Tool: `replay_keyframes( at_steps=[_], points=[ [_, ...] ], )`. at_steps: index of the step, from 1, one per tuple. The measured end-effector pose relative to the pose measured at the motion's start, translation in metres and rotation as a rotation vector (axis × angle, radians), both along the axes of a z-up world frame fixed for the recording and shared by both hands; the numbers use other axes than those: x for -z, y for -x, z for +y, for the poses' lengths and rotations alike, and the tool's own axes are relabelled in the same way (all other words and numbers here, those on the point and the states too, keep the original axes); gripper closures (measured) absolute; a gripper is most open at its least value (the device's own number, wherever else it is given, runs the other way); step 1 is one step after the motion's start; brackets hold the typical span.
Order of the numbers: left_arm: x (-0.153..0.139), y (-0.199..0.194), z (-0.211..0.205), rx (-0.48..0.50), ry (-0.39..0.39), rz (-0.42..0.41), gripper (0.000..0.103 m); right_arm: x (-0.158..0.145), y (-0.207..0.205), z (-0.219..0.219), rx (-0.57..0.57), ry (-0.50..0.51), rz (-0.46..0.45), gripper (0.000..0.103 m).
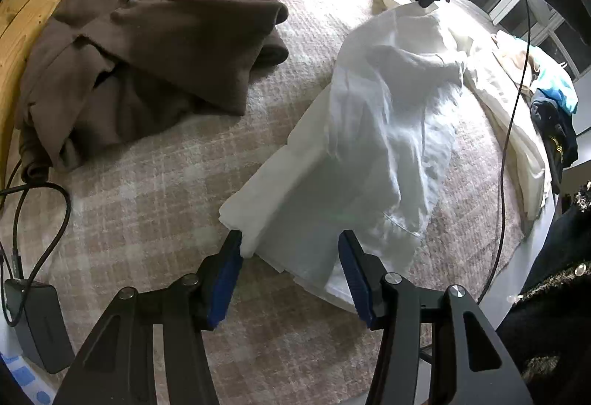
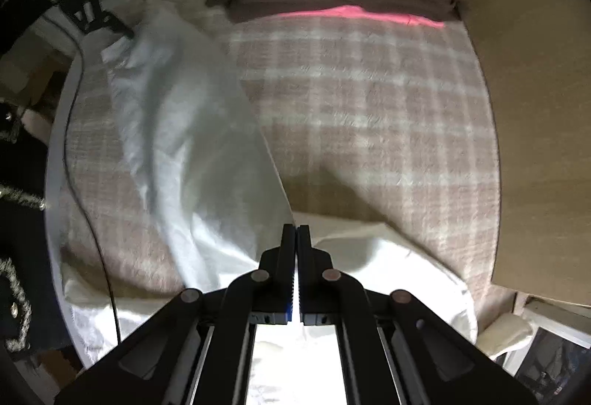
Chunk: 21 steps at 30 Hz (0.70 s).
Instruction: Fold clothes
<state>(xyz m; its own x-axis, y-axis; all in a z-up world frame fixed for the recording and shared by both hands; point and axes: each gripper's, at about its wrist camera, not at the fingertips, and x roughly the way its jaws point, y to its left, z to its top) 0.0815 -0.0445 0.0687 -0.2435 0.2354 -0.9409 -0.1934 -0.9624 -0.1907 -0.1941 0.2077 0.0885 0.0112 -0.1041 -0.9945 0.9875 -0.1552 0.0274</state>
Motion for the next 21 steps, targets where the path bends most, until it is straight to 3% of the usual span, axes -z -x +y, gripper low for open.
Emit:
replay_keyframes(
  at_steps=[4, 7, 11, 12, 13, 15, 21],
  points=[
    [-0.01, 0.001, -0.009, -0.022, 0.021, 0.012, 0.052, 0.021, 0.002, 0.015, 0.007, -0.08, 0.032, 0.102],
    [-0.018, 0.005, -0.017, -0.03, 0.039, 0.024, 0.05, 0.036, -0.016, 0.013, -0.058, -0.125, 0.02, 0.102],
    [-0.02, 0.012, -0.02, -0.007, 0.037, 0.04, 0.05, 0.036, -0.023, 0.019, -0.088, -0.149, 0.017, 0.102],
    [-0.019, 0.012, -0.017, 0.015, 0.033, 0.048, 0.056, 0.032, -0.02, 0.02, -0.08, -0.136, 0.027, 0.102],
    [-0.018, 0.012, -0.013, 0.044, 0.027, 0.05, 0.077, 0.023, -0.016, 0.018, -0.06, -0.095, 0.039, 0.102],
    [-0.017, 0.01, -0.009, 0.068, 0.018, 0.031, 0.101, 0.011, -0.011, 0.02, -0.036, -0.037, 0.032, 0.101],
    [-0.04, -0.01, -0.014, 0.072, -0.071, 0.01, 0.101, 0.022, -0.029, 0.021, -0.082, -0.088, 0.09, 0.101]
  ],
)
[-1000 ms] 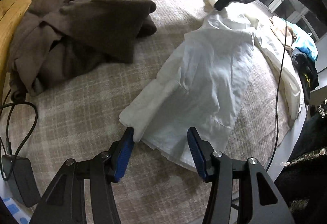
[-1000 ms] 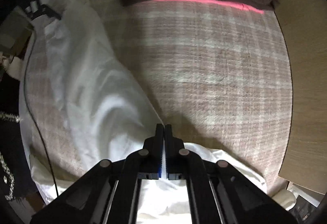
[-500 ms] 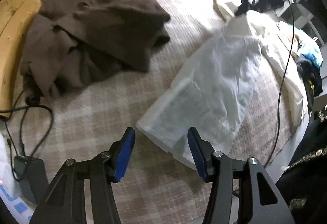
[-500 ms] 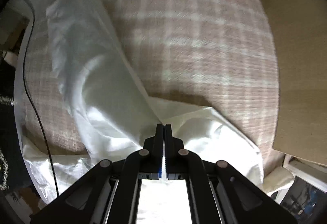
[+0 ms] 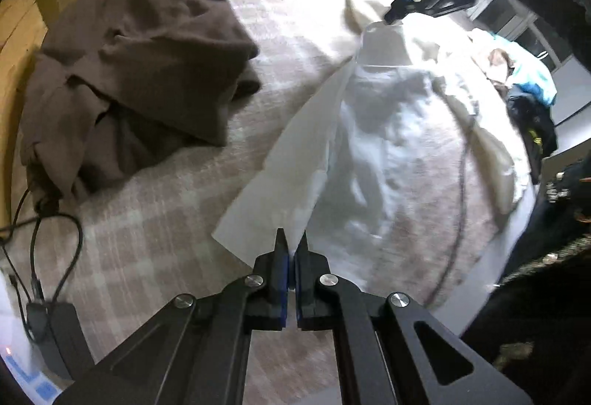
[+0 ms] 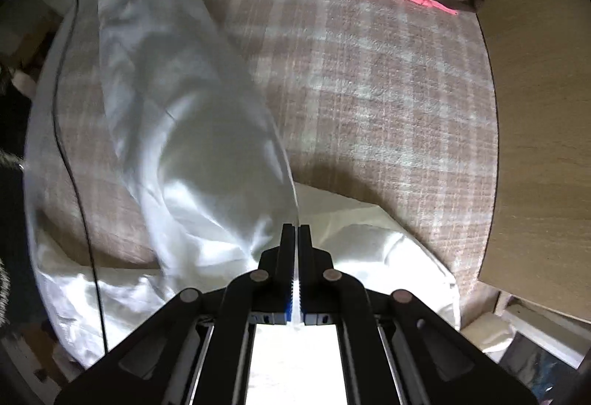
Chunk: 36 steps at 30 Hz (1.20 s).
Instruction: Fold clothes
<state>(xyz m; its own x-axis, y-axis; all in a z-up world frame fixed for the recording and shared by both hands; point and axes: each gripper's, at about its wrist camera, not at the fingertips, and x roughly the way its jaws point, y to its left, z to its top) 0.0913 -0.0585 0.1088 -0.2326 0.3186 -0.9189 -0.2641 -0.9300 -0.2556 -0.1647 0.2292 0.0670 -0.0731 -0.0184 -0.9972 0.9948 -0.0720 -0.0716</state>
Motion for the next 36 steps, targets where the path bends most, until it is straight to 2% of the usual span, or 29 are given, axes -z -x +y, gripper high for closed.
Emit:
replay_keyframes(
  at_steps=[1, 2, 4, 5, 6, 8, 9, 10, 11, 13, 17, 19, 22, 24, 25, 27, 29, 31, 34, 36],
  points=[
    [-0.003, 0.001, 0.001, -0.001, -0.005, -0.002, 0.101, -0.001, 0.001, -0.004, 0.002, 0.024, 0.024, 0.1],
    [-0.006, 0.002, 0.003, -0.002, -0.01, -0.004, 0.101, -0.003, -0.002, -0.007, -0.006, 0.051, 0.02, 0.095],
    [-0.007, 0.003, -0.002, -0.005, -0.018, -0.019, 0.101, -0.006, -0.007, -0.013, -0.024, 0.102, 0.011, 0.075],
    [-0.006, 0.008, 0.003, -0.009, -0.018, -0.028, 0.101, -0.006, -0.013, -0.017, -0.053, 0.118, 0.022, 0.058],
    [-0.002, 0.016, 0.012, -0.011, -0.019, -0.047, 0.101, -0.005, -0.018, -0.02, -0.082, 0.133, 0.032, 0.053],
    [-0.001, 0.009, 0.005, -0.023, -0.012, -0.068, 0.101, 0.001, -0.025, -0.031, -0.123, 0.137, 0.034, 0.053],
    [-0.002, 0.009, 0.004, -0.024, -0.015, -0.078, 0.101, 0.004, -0.024, -0.039, -0.123, 0.126, 0.007, 0.061],
    [-0.002, 0.009, 0.004, -0.025, -0.019, -0.089, 0.101, 0.008, -0.023, -0.038, -0.114, 0.107, -0.019, 0.073],
    [-0.003, 0.009, 0.004, -0.029, -0.017, -0.093, 0.101, 0.012, -0.023, -0.038, -0.106, 0.088, -0.046, 0.103],
    [-0.008, 0.006, 0.007, -0.028, -0.044, -0.099, 0.101, 0.009, -0.018, -0.035, -0.087, 0.085, -0.066, 0.101],
    [-0.021, -0.003, 0.012, 0.007, -0.101, -0.129, 0.101, -0.023, -0.009, -0.025, -0.048, 0.156, -0.2, 0.102],
    [-0.017, 0.003, 0.008, 0.021, -0.077, -0.144, 0.097, -0.034, -0.003, -0.018, -0.019, 0.19, -0.24, 0.102],
    [0.015, 0.027, -0.015, -0.054, 0.016, -0.201, 0.097, -0.006, 0.023, -0.031, 0.022, 0.115, -0.168, 0.102],
    [0.024, 0.037, -0.021, -0.068, 0.069, -0.197, 0.091, 0.012, 0.04, -0.039, 0.048, 0.065, -0.12, 0.102],
    [0.028, 0.041, -0.024, -0.074, 0.095, -0.195, 0.078, 0.018, 0.038, -0.038, 0.037, 0.045, -0.101, 0.102],
    [0.022, 0.039, -0.024, -0.07, 0.136, -0.167, 0.059, 0.013, 0.022, -0.031, 0.021, 0.058, -0.087, 0.1],
    [0.018, 0.032, -0.022, -0.057, 0.147, -0.161, 0.058, 0.008, 0.006, -0.025, 0.006, 0.071, -0.07, 0.098],
    [0.014, 0.024, -0.02, -0.05, 0.151, -0.157, 0.058, -0.008, 0.001, -0.014, 0.036, 0.104, 0.003, 0.091],
    [0.001, 0.008, -0.031, -0.13, 0.099, -0.126, 0.058, -0.039, -0.013, 0.002, 0.093, 0.202, 0.095, 0.09],
    [-0.007, -0.007, -0.039, -0.188, 0.062, -0.102, 0.058, -0.058, -0.042, 0.004, 0.081, 0.295, 0.123, 0.09]
  ],
)
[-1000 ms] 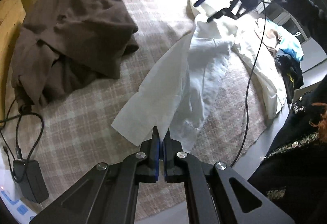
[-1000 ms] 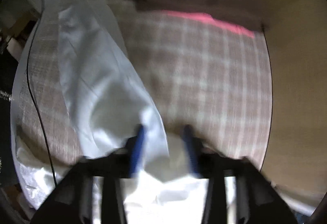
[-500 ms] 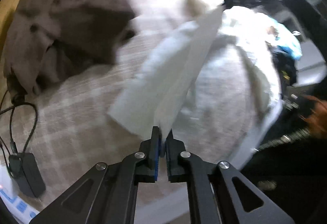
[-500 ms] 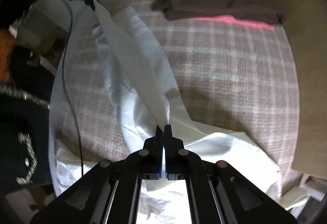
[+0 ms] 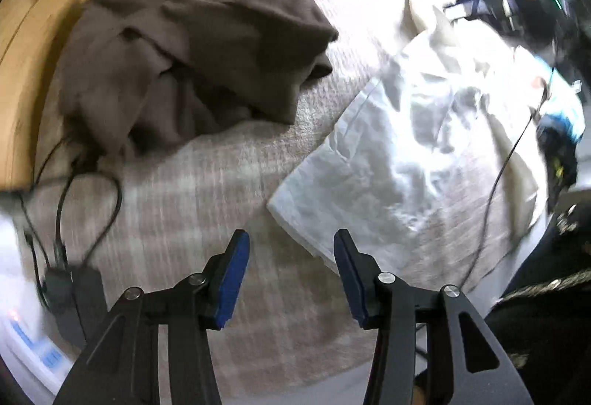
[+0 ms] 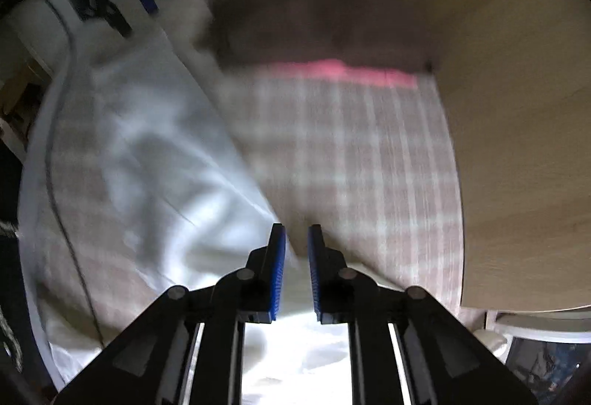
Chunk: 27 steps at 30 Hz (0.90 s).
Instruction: Fold clothes
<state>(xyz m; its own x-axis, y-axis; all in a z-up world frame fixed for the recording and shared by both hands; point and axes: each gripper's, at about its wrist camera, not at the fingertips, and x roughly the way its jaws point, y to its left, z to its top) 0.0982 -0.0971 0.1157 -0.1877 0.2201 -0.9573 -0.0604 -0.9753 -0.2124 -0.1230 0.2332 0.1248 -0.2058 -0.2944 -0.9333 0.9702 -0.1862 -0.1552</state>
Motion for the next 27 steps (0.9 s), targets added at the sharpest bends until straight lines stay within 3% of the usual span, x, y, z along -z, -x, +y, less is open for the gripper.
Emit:
replay_keyframes(
  at_steps=[1, 2, 5, 7, 9, 11, 15, 17, 23, 25, 27],
  points=[
    [-0.002, -0.009, -0.003, -0.03, -0.011, 0.008, 0.058, -0.005, -0.019, -0.002, -0.009, 0.052, -0.008, 0.09],
    [-0.004, -0.018, -0.005, -0.061, -0.022, 0.015, 0.058, -0.013, -0.021, -0.031, -0.021, 0.1, -0.043, 0.09],
    [-0.01, -0.045, -0.009, -0.137, -0.051, 0.039, 0.058, -0.003, -0.082, -0.067, -0.065, 0.182, -0.127, 0.09],
    [-0.014, -0.064, -0.007, -0.17, -0.094, 0.065, 0.058, 0.005, -0.128, -0.106, -0.111, 0.22, -0.162, 0.082],
    [-0.016, -0.085, 0.0, -0.198, -0.117, 0.089, 0.058, 0.003, -0.135, -0.143, -0.135, 0.222, -0.122, 0.068],
    [-0.016, -0.099, 0.008, -0.209, -0.139, 0.11, 0.058, 0.019, -0.152, -0.166, -0.16, 0.202, -0.053, 0.068],
    [-0.011, -0.112, 0.007, -0.267, -0.218, 0.149, 0.058, 0.036, -0.16, -0.195, -0.165, 0.092, 0.088, 0.068],
    [-0.01, -0.121, 0.0, -0.299, -0.247, 0.151, 0.057, 0.042, -0.156, -0.204, -0.167, 0.085, 0.116, 0.068],
    [0.004, -0.121, 0.001, -0.364, -0.297, 0.124, 0.056, 0.054, -0.137, -0.224, -0.091, 0.062, 0.029, 0.068],
    [0.007, -0.114, 0.005, -0.37, -0.291, 0.104, 0.052, 0.055, -0.136, -0.224, -0.079, 0.064, 0.017, 0.076],
    [0.008, -0.106, 0.009, -0.367, -0.289, 0.092, 0.051, 0.057, -0.133, -0.225, -0.059, 0.068, -0.001, 0.091]
  ],
)
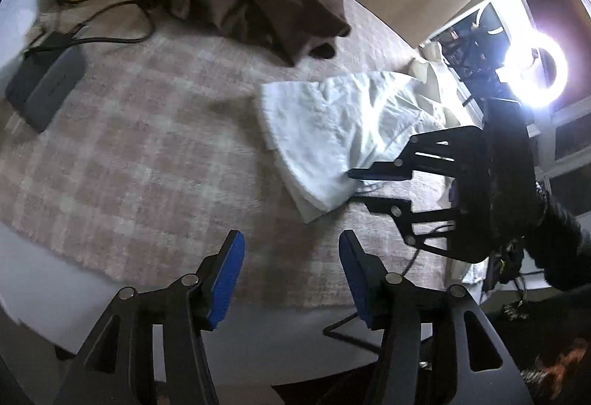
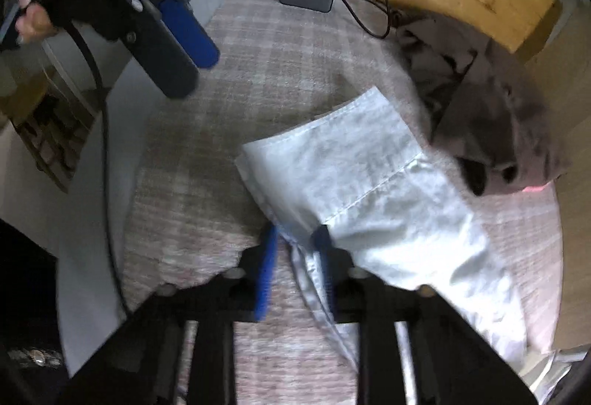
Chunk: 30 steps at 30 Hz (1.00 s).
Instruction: Fold clothes
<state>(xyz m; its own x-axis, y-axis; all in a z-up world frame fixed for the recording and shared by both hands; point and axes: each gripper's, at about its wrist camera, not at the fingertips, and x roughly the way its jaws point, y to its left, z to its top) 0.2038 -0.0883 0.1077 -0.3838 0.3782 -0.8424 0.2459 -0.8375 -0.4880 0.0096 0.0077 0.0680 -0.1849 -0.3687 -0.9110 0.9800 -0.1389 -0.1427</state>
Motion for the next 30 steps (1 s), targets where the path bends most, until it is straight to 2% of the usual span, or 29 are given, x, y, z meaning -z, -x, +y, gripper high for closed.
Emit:
replay_keyframes(
  at_steps=[3, 5, 7, 12, 16, 20, 21, 22, 23, 24, 25, 27, 28, 30],
  points=[
    [-0.001, 0.013, 0.002, 0.008, -0.015, -0.001, 0.048, -0.001, 0.007, 0.003, 0.06, 0.022, -0.052, 0.094],
    [0.0, 0.017, 0.001, -0.007, -0.067, 0.006, 0.047, -0.006, 0.01, 0.008, 0.103, 0.052, -0.075, 0.095],
    [0.003, 0.024, -0.005, -0.044, -0.129, 0.017, 0.044, -0.011, 0.011, 0.014, 0.136, 0.082, -0.086, 0.095],
    [0.011, 0.043, -0.018, -0.142, -0.226, 0.018, 0.044, -0.019, 0.017, 0.027, 0.205, 0.156, -0.096, 0.096],
    [0.02, 0.062, -0.016, -0.163, -0.258, -0.012, 0.044, -0.026, 0.02, 0.037, 0.25, 0.203, -0.107, 0.096],
    [0.029, 0.08, -0.005, -0.164, -0.314, -0.007, 0.044, -0.028, 0.023, 0.042, 0.285, 0.25, -0.117, 0.096],
    [0.031, 0.084, -0.001, -0.161, -0.334, 0.004, 0.047, -0.028, 0.023, 0.043, 0.292, 0.26, -0.119, 0.096],
    [0.033, 0.089, 0.003, -0.158, -0.355, 0.014, 0.058, -0.029, 0.024, 0.044, 0.299, 0.271, -0.121, 0.096],
    [0.031, 0.091, 0.005, -0.158, -0.335, 0.03, 0.069, -0.029, 0.024, 0.045, 0.307, 0.279, -0.131, 0.096],
    [0.029, 0.093, 0.007, -0.159, -0.314, 0.046, 0.094, -0.03, 0.024, 0.046, 0.319, 0.285, -0.129, 0.096],
    [0.027, 0.095, 0.01, -0.159, -0.292, 0.063, 0.098, -0.035, 0.022, 0.052, 0.329, 0.285, -0.131, 0.096],
    [0.012, 0.094, 0.011, -0.14, -0.329, 0.122, 0.098, -0.044, 0.024, 0.064, 0.357, 0.292, -0.177, 0.093],
    [0.002, 0.091, 0.013, -0.126, -0.309, 0.145, 0.098, -0.051, 0.026, 0.073, 0.378, 0.303, -0.203, 0.091],
    [-0.03, 0.077, 0.016, -0.106, -0.205, 0.206, 0.099, -0.074, 0.043, 0.112, 0.473, 0.376, -0.274, 0.079]
  ],
)
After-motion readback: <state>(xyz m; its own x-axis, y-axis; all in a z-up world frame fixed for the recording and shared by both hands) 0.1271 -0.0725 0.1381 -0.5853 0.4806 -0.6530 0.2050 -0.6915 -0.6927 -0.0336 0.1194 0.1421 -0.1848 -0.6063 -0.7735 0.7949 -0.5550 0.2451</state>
